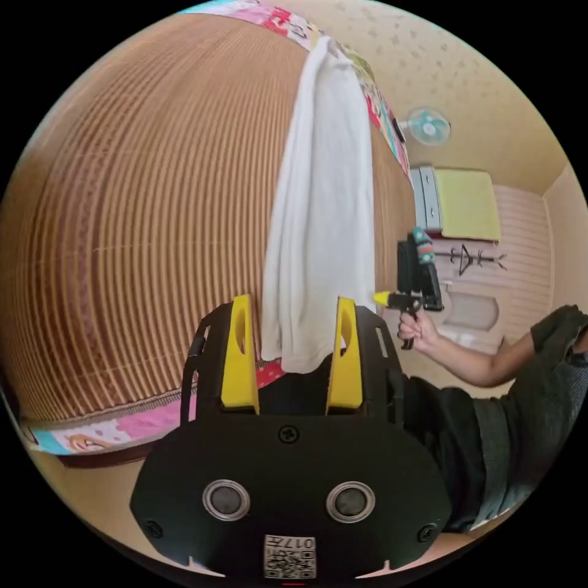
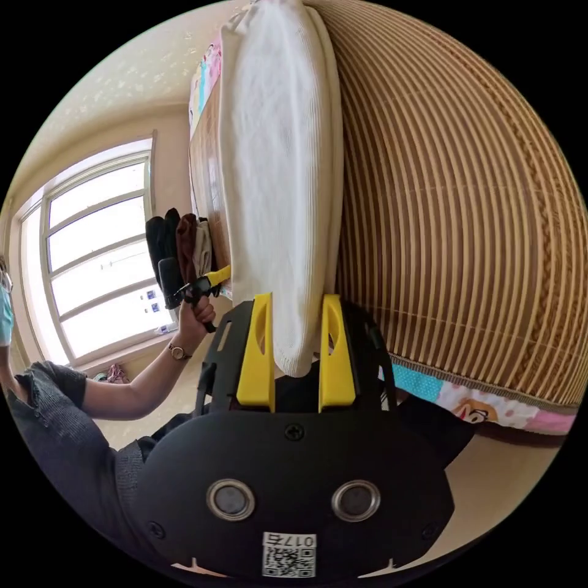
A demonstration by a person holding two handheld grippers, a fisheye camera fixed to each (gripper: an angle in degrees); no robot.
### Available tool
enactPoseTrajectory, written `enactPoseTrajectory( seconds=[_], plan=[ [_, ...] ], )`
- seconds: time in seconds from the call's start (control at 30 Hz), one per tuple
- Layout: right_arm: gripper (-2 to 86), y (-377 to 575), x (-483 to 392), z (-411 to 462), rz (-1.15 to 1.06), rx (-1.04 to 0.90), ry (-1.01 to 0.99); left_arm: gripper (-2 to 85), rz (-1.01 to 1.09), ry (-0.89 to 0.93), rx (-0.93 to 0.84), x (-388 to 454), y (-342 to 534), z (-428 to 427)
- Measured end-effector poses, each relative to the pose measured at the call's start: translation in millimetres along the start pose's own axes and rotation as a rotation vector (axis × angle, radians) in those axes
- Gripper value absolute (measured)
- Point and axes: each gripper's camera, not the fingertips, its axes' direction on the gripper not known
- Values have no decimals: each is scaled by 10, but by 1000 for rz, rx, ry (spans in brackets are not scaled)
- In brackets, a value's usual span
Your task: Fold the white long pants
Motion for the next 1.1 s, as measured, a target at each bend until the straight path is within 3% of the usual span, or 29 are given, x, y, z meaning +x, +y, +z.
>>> enactPoseTrajectory(
  seconds=[0.07,0.13,0.27,0.33,0.43,0.57,0.67,0.8,0.93,1.1],
  plan=[
    [53,75,16,6,-29,-4,32,71,-26,-82,35,123,145,91],
    [45,238,17,-66,-75,-19,70,55,-78,45,-29,199,291,330],
    [41,775,108,-241,-124,-167,222,60,-48,126,-197,441,545,808],
    [45,964,214,-388,-100,-214,208,92,-86,174,-120,432,672,735],
    [72,1118,468,-845,-47,-112,132,129,-184,285,154,167,672,347],
    [136,759,889,-1405,-21,87,-92,152,-143,374,282,-106,164,149],
    [159,290,1008,-1610,-69,196,-209,175,-65,389,244,-206,-498,113],
    [174,-336,949,-1566,-126,175,-254,189,15,437,198,-280,-1317,106],
    [139,-929,884,-1398,-138,166,-334,144,-5,435,116,-300,-1862,247],
    [69,-1047,951,-1311,-57,193,-424,59,-18,448,55,-277,-1850,404]
  ],
)
